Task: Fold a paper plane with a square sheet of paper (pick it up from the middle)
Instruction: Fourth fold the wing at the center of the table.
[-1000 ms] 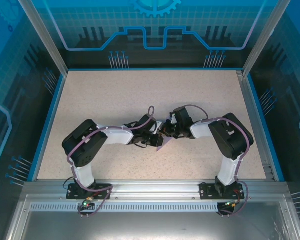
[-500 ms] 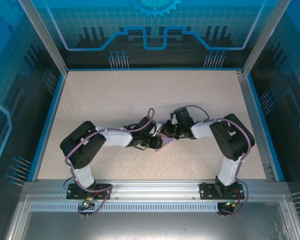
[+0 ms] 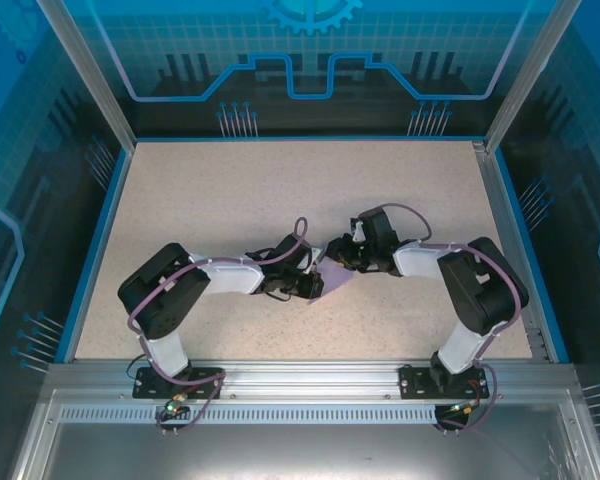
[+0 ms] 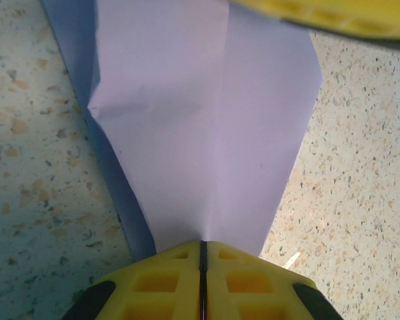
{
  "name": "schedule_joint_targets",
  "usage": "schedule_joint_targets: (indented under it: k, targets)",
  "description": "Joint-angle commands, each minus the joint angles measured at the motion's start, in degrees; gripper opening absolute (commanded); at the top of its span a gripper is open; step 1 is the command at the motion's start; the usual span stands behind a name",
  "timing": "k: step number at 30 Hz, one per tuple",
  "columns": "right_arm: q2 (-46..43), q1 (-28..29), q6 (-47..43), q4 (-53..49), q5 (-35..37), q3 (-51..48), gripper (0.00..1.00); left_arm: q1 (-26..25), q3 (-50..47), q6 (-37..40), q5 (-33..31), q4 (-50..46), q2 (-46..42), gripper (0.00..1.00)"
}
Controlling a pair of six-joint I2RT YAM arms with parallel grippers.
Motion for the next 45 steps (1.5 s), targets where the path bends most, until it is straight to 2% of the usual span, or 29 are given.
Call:
schedule_joint_targets:
  k: [1,13,19,26,31,45]
  targets:
    - [-1.72,-0.89,-2.46,-2.97,0.28,-0.88,0.26,-0.55,0.43,0.77,1.07,-3.8,-1.71,0.1]
    - [1.25,-1.1,-3.94,-3.42,0.83,-0.42,0.21,-0.35,5.79,0.65,2.28,-6.67,-4.2,0.13]
    - [2.48,-1.23,-4.11,-3.12,0.91,-0.02,0.2,0.13,7.41,1.73,-2.45,-10.94,-5.03,0.22]
    - [3.42,-1.31,-4.05,-2.62,0.89,0.02,0.2,0.24,8.46,2.67,-4.02,-13.45,-3.58,0.36]
    - [3.66,-1.41,-3.9,-2.31,0.65,0.11,0.2,0.24,10.05,2.77,-1.98,-13.51,-0.5,0.37]
    - [3.8,-1.66,-3.82,-2.3,0.43,-0.07,0.19,1.28,10.84,3.07,-4.16,-14.81,1.46,0.36]
